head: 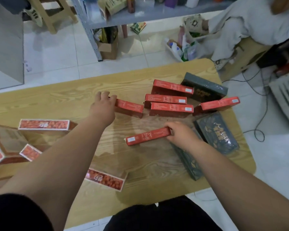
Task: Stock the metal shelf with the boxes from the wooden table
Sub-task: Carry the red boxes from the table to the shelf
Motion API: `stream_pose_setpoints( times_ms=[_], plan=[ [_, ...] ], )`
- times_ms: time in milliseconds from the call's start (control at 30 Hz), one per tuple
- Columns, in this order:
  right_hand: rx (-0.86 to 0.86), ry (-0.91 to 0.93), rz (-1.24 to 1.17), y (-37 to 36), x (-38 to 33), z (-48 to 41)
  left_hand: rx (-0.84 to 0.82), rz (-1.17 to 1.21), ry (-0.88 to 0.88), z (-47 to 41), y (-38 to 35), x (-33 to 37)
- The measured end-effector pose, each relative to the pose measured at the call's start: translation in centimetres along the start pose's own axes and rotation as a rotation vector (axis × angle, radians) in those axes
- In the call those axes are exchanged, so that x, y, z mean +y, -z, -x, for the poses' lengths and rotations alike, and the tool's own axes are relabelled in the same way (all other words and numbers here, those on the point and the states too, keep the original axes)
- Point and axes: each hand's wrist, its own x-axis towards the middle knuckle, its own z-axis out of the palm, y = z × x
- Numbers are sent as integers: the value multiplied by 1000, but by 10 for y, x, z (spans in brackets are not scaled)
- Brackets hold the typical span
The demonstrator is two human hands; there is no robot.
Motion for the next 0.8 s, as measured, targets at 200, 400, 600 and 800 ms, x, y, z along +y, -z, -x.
stream_pose_setpoints(
  times_ms=[200, 400, 600, 800],
  plan=[
    [-29, -44, -377, 0, 18, 23, 3, 9, -6, 14, 2, -1],
    [-35, -34, -788, 15, 37, 34, 113, 331, -5, 82, 33, 8],
    [1, 7, -1181, 51, 53, 40, 209, 709, 255, 177, 61, 31],
    [27, 1, -1207, 78, 60, 46, 420, 1296, 526, 270, 53, 70]
  ],
)
